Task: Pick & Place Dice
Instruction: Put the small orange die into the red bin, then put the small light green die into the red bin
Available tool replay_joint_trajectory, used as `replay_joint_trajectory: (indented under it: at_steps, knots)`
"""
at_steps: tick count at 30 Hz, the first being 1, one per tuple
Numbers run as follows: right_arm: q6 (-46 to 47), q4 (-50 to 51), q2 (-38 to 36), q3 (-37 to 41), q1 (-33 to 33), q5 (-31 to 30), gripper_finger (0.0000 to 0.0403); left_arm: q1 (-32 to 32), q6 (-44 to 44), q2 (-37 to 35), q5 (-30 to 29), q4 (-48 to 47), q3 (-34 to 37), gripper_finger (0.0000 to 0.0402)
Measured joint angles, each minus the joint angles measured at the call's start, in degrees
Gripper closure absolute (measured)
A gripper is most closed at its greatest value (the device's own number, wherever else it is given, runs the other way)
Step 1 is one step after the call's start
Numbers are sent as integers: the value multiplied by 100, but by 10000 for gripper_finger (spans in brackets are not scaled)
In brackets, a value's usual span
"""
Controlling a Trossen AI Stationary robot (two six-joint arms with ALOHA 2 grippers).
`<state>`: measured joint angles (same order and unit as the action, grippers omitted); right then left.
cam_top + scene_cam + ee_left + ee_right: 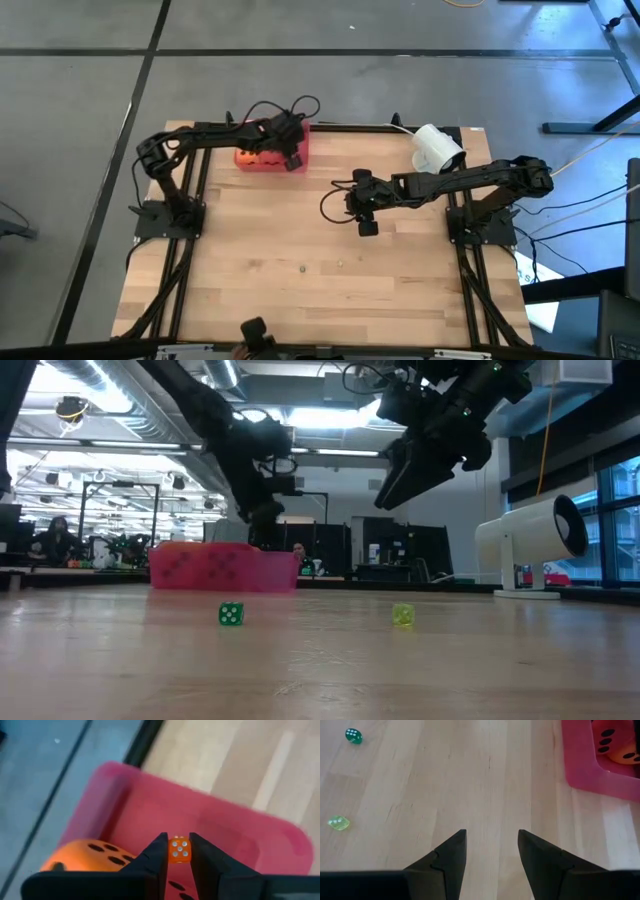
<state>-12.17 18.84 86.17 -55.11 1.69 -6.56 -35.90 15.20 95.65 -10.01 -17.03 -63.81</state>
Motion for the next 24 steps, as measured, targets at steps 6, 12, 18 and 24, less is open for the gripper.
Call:
replay_joint_trajectory:
  at_steps: [6,12,18,24]
  knots:
    - [205,45,0,0,0,19,225,-41,49,269,-226,-161,0,322]
    - [270,49,0,0,0,17,225,-30,98,287,-314,-119,0,297]
    - [270,48,0,0,0,17,225,68,107,261,-331,-121,2,275]
    - [273,48,0,0,0,17,225,401,107,-20,-370,-139,2,272]
